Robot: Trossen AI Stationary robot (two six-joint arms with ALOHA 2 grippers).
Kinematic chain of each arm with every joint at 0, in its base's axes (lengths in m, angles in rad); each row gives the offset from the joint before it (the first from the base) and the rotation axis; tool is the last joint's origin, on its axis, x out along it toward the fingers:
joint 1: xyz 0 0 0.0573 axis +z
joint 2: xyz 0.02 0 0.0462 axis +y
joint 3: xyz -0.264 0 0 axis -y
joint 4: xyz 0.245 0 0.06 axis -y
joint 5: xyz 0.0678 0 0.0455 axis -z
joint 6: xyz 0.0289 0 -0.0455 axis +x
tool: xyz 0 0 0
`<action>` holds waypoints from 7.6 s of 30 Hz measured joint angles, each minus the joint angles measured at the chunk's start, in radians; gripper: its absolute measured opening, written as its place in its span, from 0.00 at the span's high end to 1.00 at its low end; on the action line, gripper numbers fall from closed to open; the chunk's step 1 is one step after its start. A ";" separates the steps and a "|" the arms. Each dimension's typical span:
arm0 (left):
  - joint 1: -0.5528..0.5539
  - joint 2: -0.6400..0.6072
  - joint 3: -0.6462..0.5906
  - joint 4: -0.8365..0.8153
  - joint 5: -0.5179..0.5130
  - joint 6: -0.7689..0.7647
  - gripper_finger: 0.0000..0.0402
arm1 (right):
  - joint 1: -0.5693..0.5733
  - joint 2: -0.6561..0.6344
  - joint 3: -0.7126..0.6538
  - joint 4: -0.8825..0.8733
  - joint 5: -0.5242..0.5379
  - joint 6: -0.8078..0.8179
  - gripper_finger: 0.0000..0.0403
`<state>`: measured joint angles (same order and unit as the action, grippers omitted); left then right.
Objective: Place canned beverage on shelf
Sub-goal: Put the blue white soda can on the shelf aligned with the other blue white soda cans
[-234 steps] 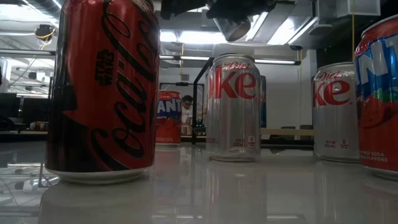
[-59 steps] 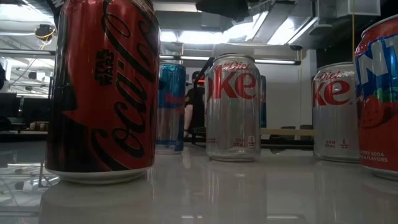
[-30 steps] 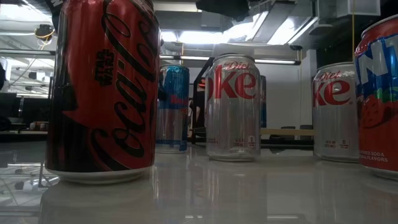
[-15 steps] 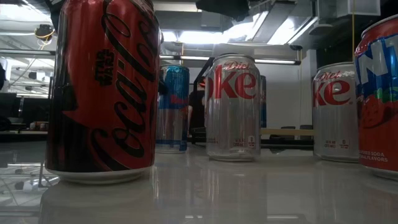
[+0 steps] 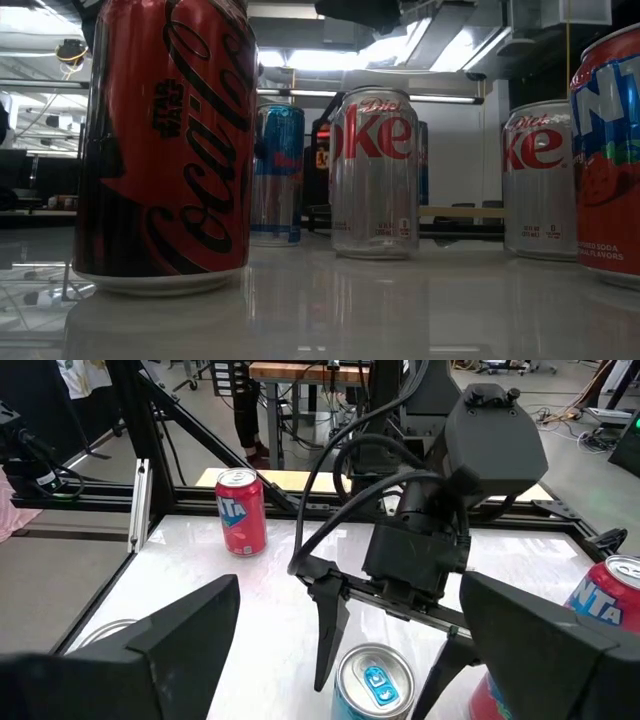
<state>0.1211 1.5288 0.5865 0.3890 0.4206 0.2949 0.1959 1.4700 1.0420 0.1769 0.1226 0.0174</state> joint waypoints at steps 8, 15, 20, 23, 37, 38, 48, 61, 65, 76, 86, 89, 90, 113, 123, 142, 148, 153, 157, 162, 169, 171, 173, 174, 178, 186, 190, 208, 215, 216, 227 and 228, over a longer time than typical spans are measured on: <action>0.000 -0.001 0.000 -0.007 0.000 0.000 0.16 | 0.000 0.000 0.000 0.000 0.000 0.000 0.09; 0.000 -0.029 0.000 -0.019 -0.001 0.003 0.16 | 0.000 0.000 0.000 0.000 0.000 0.000 0.09; 0.002 -0.080 0.000 -0.090 -0.032 0.004 0.16 | 0.000 -0.001 0.000 -0.003 0.000 0.000 0.09; 0.002 -0.111 0.000 -0.153 -0.075 0.003 0.16 | 0.000 -0.001 0.000 -0.011 0.000 0.000 0.09; 0.000 -0.194 -0.001 -0.201 -0.102 -0.228 0.16 | 0.000 -0.001 0.000 -0.022 0.000 0.000 0.09; 0.000 -0.197 -0.001 -0.202 -0.102 -0.253 0.16 | 0.000 -0.001 0.000 -0.023 0.000 0.000 0.09; -0.003 -0.298 -0.001 -0.395 -0.178 -0.369 0.17 | 0.000 -0.001 0.000 -0.101 0.206 -0.004 0.09; -0.206 -0.323 -0.001 -0.441 -0.308 -0.549 0.28 | 0.000 0.107 0.000 -0.158 0.339 0.029 0.09; -0.269 -0.310 -0.001 -0.419 -0.397 -0.582 0.33 | 0.000 0.136 0.001 -0.151 0.350 0.028 0.09; -0.364 -0.216 0.000 -0.317 -0.554 -0.637 0.43 | 0.018 0.144 0.001 -0.148 0.413 0.025 0.09; -0.374 -0.142 0.000 -0.293 -0.567 -0.691 0.47 | 0.096 0.137 0.036 -0.127 0.486 -0.097 0.09; -0.374 -0.140 0.000 -0.292 -0.566 -0.712 0.47 | 0.102 0.137 0.038 -0.127 0.527 -0.112 0.09; -0.374 -0.140 0.000 -0.288 -0.566 -0.712 0.47 | 0.101 0.137 0.038 -0.129 0.542 -0.114 0.09; -0.410 -0.141 0.000 -0.214 -0.565 -0.712 0.47 | 0.100 0.303 0.092 -0.003 0.826 -0.391 0.09; -0.410 -0.141 0.000 -0.215 -0.565 -0.712 0.47 | 0.120 0.302 0.092 0.001 0.817 -0.419 0.19; -0.410 -0.141 0.000 -0.205 -0.565 -0.712 0.47 | 0.118 0.300 0.093 -0.054 0.650 -0.449 0.72; -0.410 -0.141 0.000 -0.168 -0.565 -0.712 0.47 | 0.110 0.298 0.094 -0.068 0.630 -0.446 0.77; -0.410 -0.141 0.000 -0.161 -0.565 -0.712 0.47 | 0.093 0.290 0.101 -0.088 0.581 -0.445 0.79; -0.410 -0.141 0.000 -0.161 -0.565 -0.712 0.47 | 0.084 0.290 0.174 -0.203 0.574 -0.446 0.81; -0.410 -0.141 0.000 -0.161 -0.565 -0.712 0.47 | 0.084 0.289 0.291 -0.413 0.529 -0.411 0.85; -0.410 -0.141 0.000 -0.152 -0.565 -0.712 0.47 | 0.030 0.289 0.374 -0.554 0.359 -0.330 0.87; -0.410 -0.141 0.000 -0.150 -0.565 -0.712 0.47 | 0.008 0.289 0.374 -0.557 0.315 -0.307 0.87; -0.410 -0.141 0.000 -0.147 -0.565 -0.713 0.47 | -0.010 0.289 0.375 -0.558 0.301 -0.288 0.87; -0.410 -0.141 0.000 -0.144 -0.565 -0.713 0.47 | -0.017 0.289 0.375 -0.564 0.298 -0.285 0.87; -0.410 -0.141 0.000 -0.120 -0.565 -0.714 0.47 | -0.028 0.289 0.375 -0.585 0.277 -0.283 0.87; -0.410 -0.142 0.000 -0.098 -0.565 -0.714 0.47 | -0.025 0.310 0.375 -0.600 0.274 -0.253 0.87; -0.410 -0.142 0.000 -0.104 -0.565 -0.715 0.47 | -0.017 0.340 0.375 -0.598 0.265 -0.249 0.87; -0.409 -0.142 -0.001 -0.117 -0.605 -0.712 0.47 | 0.001 0.390 0.374 -0.599 0.249 -0.259 0.87; -0.409 -0.142 -0.001 -0.175 -0.637 -0.712 0.47 | 0.001 0.390 0.374 -0.600 0.216 -0.259 0.87; -0.409 -0.142 -0.001 -0.182 -0.640 -0.712 0.47 | 0.001 0.390 0.374 -0.600 0.208 -0.259 0.87; -0.409 -0.142 -0.001 -0.234 -0.652 -0.706 0.47 | 0.001 0.390 0.374 -0.598 0.197 -0.259 0.87; -0.409 -0.142 -0.001 -0.245 -0.654 -0.706 0.47 | 0.001 0.390 0.374 -0.597 0.195 -0.258 0.87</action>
<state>-0.2874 1.3872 0.5854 0.1440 -0.2331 -0.4107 0.1970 1.8599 1.4158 -0.4202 0.3172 -0.2405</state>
